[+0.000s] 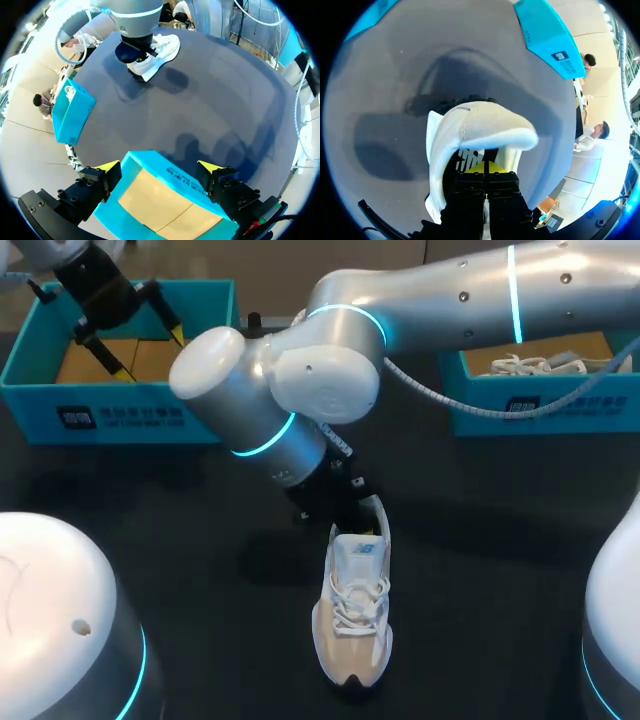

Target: Take the shoe out of the shoebox, open the shoe tongue, remove and reinsert the insole, then place the shoe into the shoebox

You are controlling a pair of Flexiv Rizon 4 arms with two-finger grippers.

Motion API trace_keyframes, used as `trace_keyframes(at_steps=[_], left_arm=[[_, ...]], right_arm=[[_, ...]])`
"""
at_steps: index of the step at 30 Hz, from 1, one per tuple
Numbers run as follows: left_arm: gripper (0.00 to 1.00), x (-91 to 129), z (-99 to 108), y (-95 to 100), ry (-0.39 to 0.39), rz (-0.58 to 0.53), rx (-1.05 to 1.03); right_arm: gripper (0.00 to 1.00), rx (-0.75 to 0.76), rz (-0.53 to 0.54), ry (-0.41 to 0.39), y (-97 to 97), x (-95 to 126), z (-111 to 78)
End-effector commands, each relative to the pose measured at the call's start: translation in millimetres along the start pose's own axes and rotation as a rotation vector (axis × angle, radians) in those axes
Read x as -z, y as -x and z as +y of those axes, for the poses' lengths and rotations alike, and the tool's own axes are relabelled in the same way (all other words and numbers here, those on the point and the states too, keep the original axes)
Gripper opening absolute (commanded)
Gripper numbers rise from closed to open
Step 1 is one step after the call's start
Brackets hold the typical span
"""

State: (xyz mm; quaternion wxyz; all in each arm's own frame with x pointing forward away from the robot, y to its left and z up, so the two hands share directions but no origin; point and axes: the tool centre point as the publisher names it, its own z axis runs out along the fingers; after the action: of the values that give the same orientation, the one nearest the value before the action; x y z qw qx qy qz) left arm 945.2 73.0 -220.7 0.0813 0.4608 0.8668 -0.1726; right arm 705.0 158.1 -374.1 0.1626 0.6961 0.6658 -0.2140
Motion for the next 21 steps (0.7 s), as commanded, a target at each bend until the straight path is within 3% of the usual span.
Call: trace_keyframes(at_steps=[1, 7, 17, 21], left_arm=[[1.0, 0.2, 0.7, 0.3, 0.0, 0.002, -0.001], [1.0, 0.2, 0.7, 0.3, 0.0, 0.002, -0.001], [1.0, 0.2, 0.7, 0.3, 0.0, 0.002, -0.001], [1.0, 0.2, 0.7, 0.3, 0.0, 0.002, -0.001]], right_arm=[[0.0, -0.129, 0.003, -0.039, -13.8, -19.5, 2.4], [0.0, -0.093, 0.067, -0.04, -17.5, -27.5, -0.3], [0.0, -0.114, 0.069, 0.048, 7.3, 16.3, -7.8], [0.0, -0.098, 0.101, 0.054, 9.5, 19.2, -3.5]])
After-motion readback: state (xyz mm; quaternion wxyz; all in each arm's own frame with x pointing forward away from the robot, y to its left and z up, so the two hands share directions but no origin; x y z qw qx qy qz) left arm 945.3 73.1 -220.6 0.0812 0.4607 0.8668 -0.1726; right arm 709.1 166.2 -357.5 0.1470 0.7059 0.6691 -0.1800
